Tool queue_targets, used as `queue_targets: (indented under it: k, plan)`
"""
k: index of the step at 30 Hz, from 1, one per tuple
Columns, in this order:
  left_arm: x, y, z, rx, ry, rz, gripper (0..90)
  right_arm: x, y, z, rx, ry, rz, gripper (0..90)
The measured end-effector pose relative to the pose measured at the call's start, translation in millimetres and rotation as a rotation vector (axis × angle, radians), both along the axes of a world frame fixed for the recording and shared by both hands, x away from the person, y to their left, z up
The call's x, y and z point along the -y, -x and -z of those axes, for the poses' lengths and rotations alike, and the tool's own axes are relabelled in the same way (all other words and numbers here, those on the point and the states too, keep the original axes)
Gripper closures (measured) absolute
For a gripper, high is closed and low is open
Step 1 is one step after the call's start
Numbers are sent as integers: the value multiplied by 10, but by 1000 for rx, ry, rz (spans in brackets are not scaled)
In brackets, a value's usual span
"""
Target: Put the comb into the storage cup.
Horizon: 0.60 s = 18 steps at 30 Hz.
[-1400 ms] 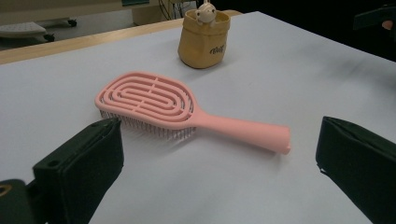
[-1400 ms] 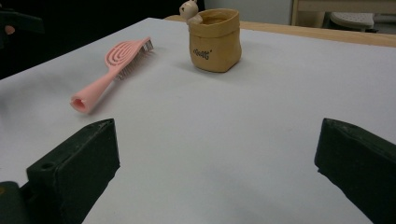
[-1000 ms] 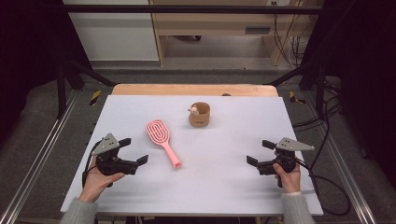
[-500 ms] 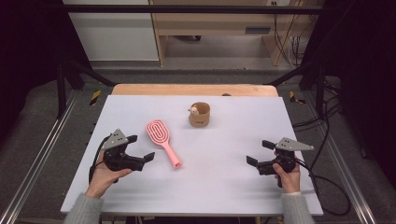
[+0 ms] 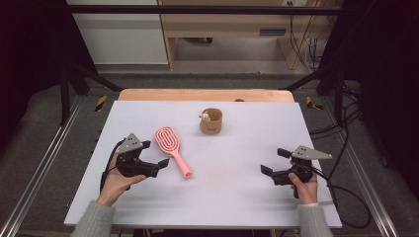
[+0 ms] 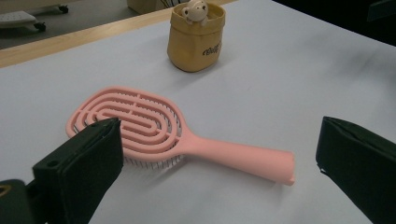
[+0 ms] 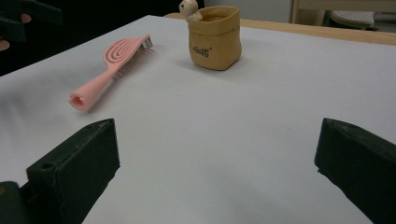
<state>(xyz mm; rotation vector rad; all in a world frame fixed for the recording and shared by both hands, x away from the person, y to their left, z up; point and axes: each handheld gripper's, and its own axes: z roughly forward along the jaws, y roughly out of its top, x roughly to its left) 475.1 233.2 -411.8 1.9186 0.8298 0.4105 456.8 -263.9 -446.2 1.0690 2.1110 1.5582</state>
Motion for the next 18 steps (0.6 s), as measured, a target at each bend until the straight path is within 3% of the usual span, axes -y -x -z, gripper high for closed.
queue_targets:
  k: [18]
  plan:
    - [172, -108, 8, -26, -41, -12, 37, 5, -2, 2, -1, 0, 0, 3]
